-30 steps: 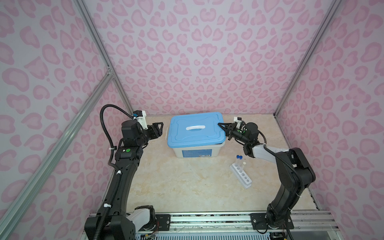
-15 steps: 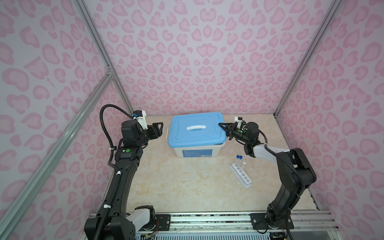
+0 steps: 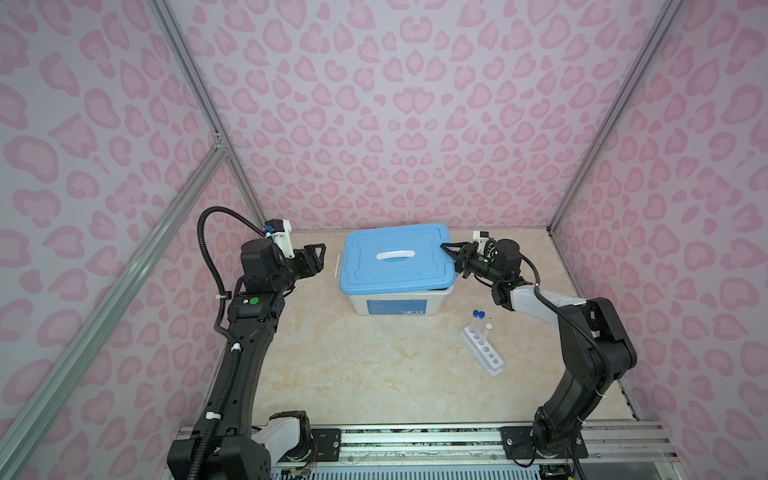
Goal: Organize the chemistry lab equipment
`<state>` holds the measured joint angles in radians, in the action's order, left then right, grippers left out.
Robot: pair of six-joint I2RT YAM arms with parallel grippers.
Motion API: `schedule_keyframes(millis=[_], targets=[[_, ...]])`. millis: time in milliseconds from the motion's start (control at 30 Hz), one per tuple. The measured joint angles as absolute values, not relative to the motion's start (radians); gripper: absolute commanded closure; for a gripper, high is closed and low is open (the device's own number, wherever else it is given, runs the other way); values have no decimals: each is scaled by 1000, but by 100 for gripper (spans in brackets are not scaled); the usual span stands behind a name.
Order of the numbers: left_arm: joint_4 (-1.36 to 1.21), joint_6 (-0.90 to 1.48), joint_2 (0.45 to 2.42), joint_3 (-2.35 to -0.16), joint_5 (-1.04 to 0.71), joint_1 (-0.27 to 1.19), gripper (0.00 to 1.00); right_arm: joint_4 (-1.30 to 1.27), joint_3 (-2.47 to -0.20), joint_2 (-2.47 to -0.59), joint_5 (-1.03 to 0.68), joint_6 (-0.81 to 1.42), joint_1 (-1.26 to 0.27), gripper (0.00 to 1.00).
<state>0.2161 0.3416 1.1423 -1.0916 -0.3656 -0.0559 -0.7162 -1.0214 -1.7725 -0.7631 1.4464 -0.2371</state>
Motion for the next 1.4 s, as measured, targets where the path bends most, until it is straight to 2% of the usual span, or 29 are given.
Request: schedule_keyframes(millis=[267, 1400], targets=[[224, 335, 1134, -1094, -358, -56, 32, -659, -1020, -1752, -768, 1398, -227, 63], [234, 320, 1128, -1094, -370, -54, 31, -525, -1017, -1734, -790, 1225, -182, 65]])
